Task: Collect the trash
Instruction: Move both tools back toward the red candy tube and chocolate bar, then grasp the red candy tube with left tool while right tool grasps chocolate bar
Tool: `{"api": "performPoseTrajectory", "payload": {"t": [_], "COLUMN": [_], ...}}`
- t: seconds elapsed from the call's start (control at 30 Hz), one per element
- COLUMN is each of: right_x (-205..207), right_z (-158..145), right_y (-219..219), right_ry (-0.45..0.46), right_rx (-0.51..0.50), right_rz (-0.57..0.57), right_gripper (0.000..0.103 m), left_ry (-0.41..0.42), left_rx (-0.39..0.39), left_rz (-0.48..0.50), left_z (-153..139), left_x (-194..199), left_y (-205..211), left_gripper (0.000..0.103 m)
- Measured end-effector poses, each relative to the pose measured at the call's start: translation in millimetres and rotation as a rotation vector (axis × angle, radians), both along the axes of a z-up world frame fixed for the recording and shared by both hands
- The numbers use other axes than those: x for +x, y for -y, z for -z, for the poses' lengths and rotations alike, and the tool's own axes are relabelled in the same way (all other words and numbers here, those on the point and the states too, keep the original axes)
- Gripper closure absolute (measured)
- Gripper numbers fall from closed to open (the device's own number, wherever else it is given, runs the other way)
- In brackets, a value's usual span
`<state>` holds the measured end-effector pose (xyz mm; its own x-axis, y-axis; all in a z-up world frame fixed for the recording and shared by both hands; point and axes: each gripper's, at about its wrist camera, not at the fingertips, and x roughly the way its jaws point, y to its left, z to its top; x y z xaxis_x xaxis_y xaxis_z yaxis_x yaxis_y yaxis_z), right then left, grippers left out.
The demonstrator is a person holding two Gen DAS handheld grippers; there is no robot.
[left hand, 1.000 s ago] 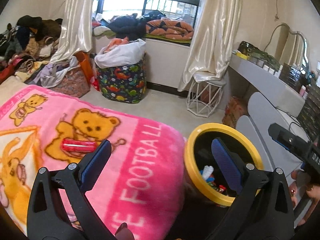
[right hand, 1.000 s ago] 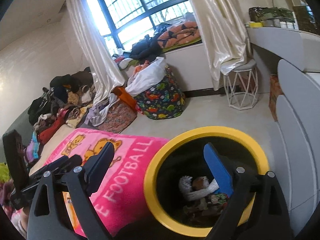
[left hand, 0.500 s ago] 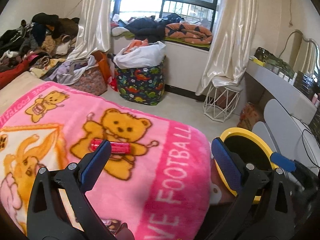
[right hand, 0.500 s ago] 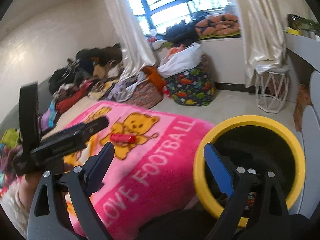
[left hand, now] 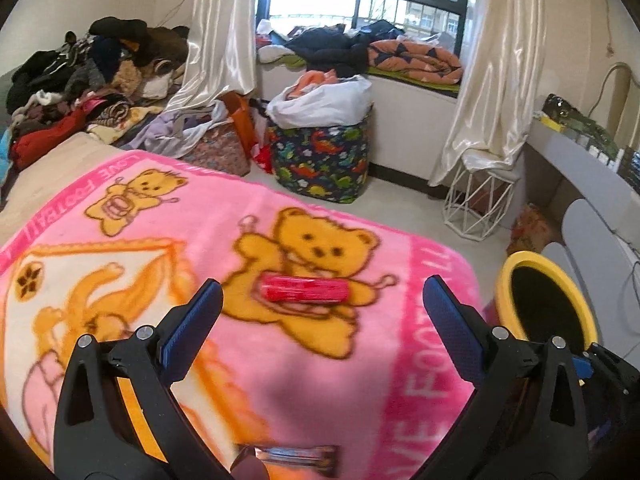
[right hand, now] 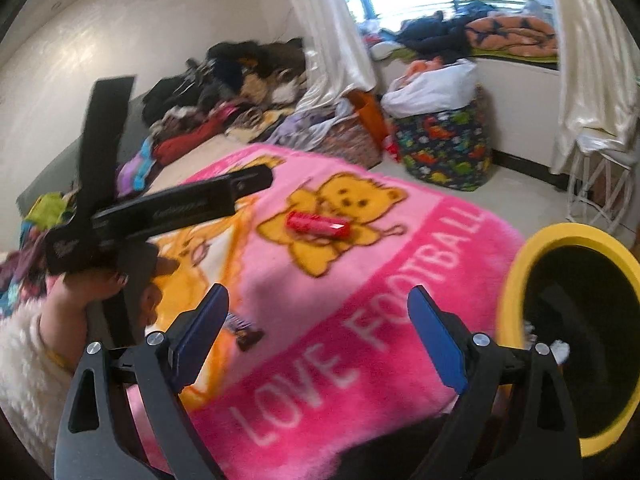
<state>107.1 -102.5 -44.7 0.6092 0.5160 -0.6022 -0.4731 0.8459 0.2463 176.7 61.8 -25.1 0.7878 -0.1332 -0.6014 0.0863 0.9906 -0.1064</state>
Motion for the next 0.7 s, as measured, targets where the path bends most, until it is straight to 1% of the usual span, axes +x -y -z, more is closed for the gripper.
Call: {"api": "performPoseTrajectory", "payload": {"t": [0.03, 0.1, 0.17, 0.3, 0.43, 0.53, 0.6, 0.63, 0.67, 0.7], "right_x": [1, 4, 6, 6, 9, 16, 19, 21, 23, 24], "right_z": [2, 8, 14, 27, 43, 58, 70, 78, 84, 90], "right_y": [-5, -21, -38, -70, -100, -117, -127, -132, -135, -136], "right_ry": [-0.005, -0.032, -0.054, -0.065, -0.074, -0.093, -0.118, -0.147, -0.172, -0.202], "right_rx": [-0.010, -0.014, -0.039, -0.091, -0.148, -0.186, -0.214, -0.229, -0.235, -0.241], "right_rz": [-0.019, -0.077, -0.120, -0.216, -0.299, -0.340, -0.363, -0.384, -0.398, -0.408], "right_gripper": [0.017, 0.022, 0.025, 0.031, 0.031, 0.036, 0.043, 0.046, 0.056, 0.073], "left_ry": [-0.007, -0.022, -0.037, -0.066, -0.108, -0.136, -0.152, -0.161, -0.166, -0.172], "left_rx": [0.000, -0.002, -0.005, 0.039, 0.069, 0.079, 0.089, 0.098, 0.108, 0.120], "left_rz": [-0.007, -0.018, -0.018, 0.005, 0.065, 0.137, 0.190, 0.225, 0.250, 0.283], "left_z": [2, 5, 8, 15, 27, 39, 45, 49, 52, 54], "left_x": [4, 11, 19, 38, 57, 72, 82, 88, 92, 97], "left_y": [-8, -23, -37, -53, -57, -52, -46, -41, -37, -32], "left_gripper": [0.011, 0.011, 0.011, 0.011, 0.011, 0.011, 0.011, 0.011, 0.011, 0.011]}}
